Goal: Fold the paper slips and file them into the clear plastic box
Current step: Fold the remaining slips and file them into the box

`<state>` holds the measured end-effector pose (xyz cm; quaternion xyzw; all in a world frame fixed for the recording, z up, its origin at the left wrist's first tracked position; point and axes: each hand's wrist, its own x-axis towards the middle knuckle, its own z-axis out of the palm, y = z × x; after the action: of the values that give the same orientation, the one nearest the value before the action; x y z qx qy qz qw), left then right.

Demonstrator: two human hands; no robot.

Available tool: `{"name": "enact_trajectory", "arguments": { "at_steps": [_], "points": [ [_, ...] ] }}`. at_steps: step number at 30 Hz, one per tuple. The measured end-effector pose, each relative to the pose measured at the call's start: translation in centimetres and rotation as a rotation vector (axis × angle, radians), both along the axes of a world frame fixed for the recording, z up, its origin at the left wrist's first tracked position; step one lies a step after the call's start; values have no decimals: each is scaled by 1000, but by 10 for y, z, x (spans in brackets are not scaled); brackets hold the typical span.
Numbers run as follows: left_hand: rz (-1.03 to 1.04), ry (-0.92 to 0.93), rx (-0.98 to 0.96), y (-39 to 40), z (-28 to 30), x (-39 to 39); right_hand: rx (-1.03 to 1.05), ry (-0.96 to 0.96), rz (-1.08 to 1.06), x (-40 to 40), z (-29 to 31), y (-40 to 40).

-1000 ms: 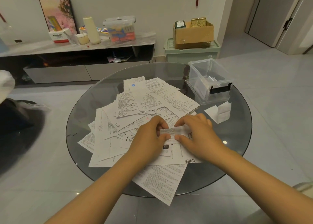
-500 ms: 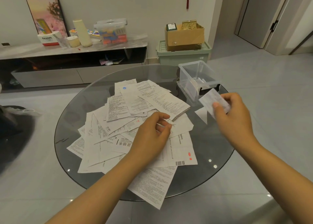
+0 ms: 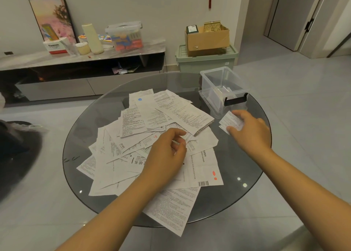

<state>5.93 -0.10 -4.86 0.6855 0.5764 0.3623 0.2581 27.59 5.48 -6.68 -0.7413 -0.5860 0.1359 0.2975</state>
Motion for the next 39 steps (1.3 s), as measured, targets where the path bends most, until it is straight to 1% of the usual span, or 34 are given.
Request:
{"name": "enact_trajectory", "arguments": {
  "at_steps": [3, 6, 8, 10, 15, 19, 23, 28, 33, 39],
  "points": [
    [-2, 9, 5, -1, -1, -3, -45, -222, 8, 0, 3, 1],
    [-8, 16, 9, -1, -2, -5, -116, -345, 27, 0, 2, -1],
    [-14, 20, 13, -2, -2, -5, -113, -458, 82, -2, -1, -6],
    [-18, 23, 18, -2, 0, -4, -103, -513, 128, -3, -2, -10],
    [-17, 63, 22, -2, -3, -6, -218, -553, 194, -2, -2, -12],
    [-23, 194, 90, -1, -5, -9, -231, -551, 198, -3, -3, -15],
    [-28, 386, 190, 0, -8, -11, -119, -566, 186, -6, -3, -21],
    [10, 492, 206, 0, -10, -14, 39, -545, 201, -16, 6, -27],
    [9, 504, 190, 2, -9, -15, 232, -516, 227, -24, 5, -28],
    [-51, 465, 171, 12, -5, 0, 321, -458, 272, -38, 10, -32]
  ]
}}
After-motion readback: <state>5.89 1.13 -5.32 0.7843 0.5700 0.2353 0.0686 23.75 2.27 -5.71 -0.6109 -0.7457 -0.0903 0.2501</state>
